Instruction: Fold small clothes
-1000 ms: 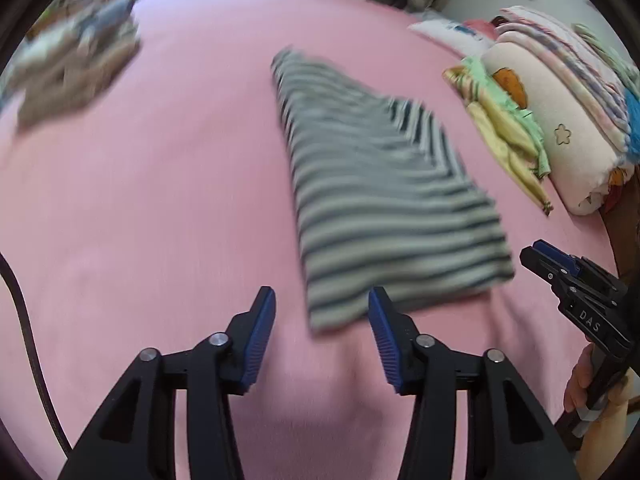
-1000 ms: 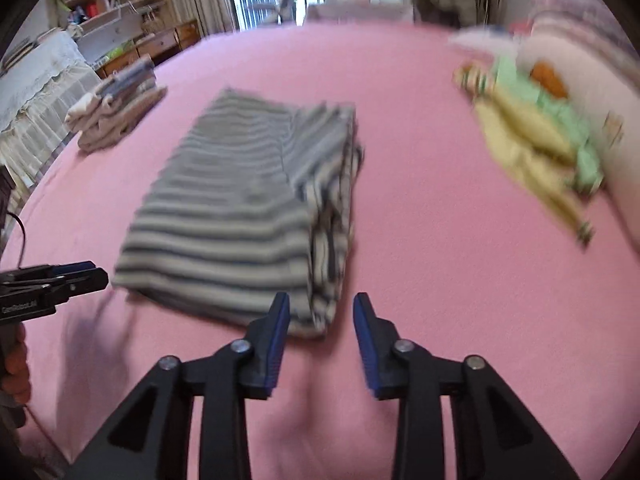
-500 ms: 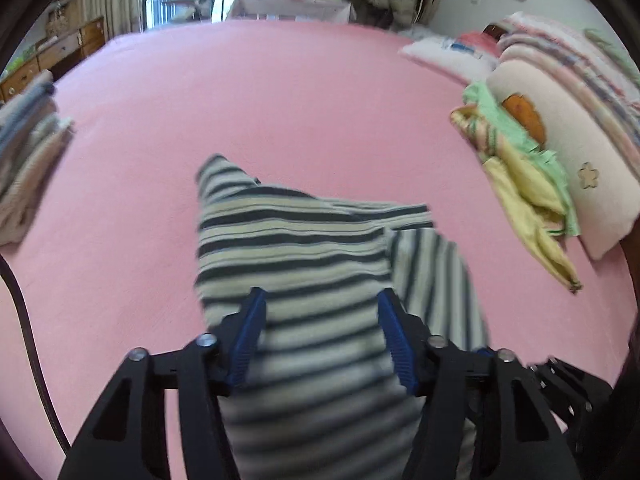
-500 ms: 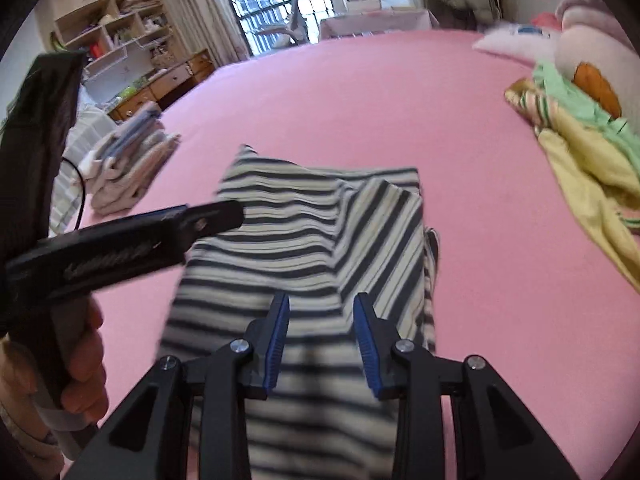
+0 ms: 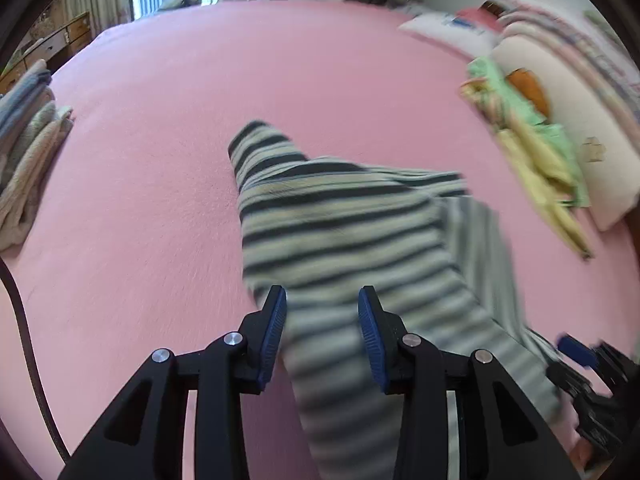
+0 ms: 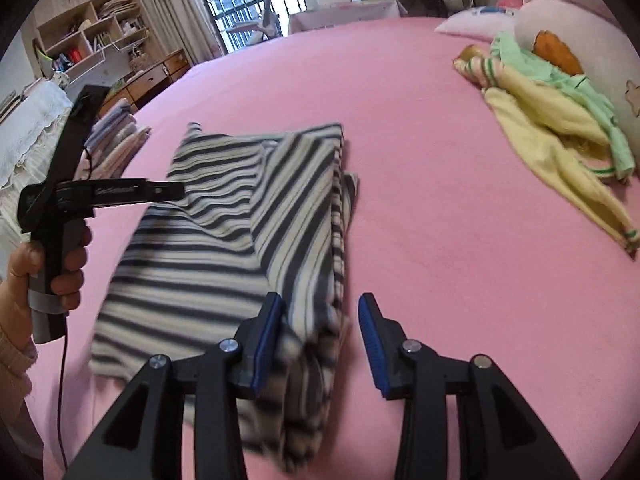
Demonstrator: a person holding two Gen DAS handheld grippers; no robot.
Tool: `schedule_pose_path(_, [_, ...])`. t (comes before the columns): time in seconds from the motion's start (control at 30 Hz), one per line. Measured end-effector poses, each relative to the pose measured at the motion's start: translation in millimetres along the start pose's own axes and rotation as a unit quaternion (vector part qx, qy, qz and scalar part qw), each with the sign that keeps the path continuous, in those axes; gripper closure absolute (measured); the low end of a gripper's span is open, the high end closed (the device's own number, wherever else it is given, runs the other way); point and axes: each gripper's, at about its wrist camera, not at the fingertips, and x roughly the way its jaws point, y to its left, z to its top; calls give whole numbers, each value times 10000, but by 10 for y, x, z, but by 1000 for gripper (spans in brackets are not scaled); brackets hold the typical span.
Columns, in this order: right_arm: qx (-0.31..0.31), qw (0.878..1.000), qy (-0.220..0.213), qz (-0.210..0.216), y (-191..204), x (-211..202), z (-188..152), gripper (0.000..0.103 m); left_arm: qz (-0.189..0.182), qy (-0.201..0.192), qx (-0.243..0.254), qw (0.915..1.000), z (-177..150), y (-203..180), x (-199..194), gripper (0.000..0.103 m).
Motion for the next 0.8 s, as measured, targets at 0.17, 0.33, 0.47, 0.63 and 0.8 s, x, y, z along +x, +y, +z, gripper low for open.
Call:
schedule_pose_path(0.17, [-373,9992,-111,102,319,-172,-79,64,-591,56,-111,9982,-490,-94,-394,64])
schedule_pose_path(0.33, [-645,9976,134,-206,445,-12,-288,64,-313,254,153,9991,-1073,-238,-328,64])
schedule_pose_path(0.47, [-518,9975,374,-289,273,26,-458,64,-180,411,126,9989,-1373,-99,-302,58])
schedule_pose_path(0.63, [-104,9979,635,-20,35,-78,-633,64,-263,669,3,9974,-1602,59,-331,56])
schedule_pose_path(0.8, [15,9980,627,92,-1,-272,-631,62,-141,691,277,9971,-1657,70,-590,56])
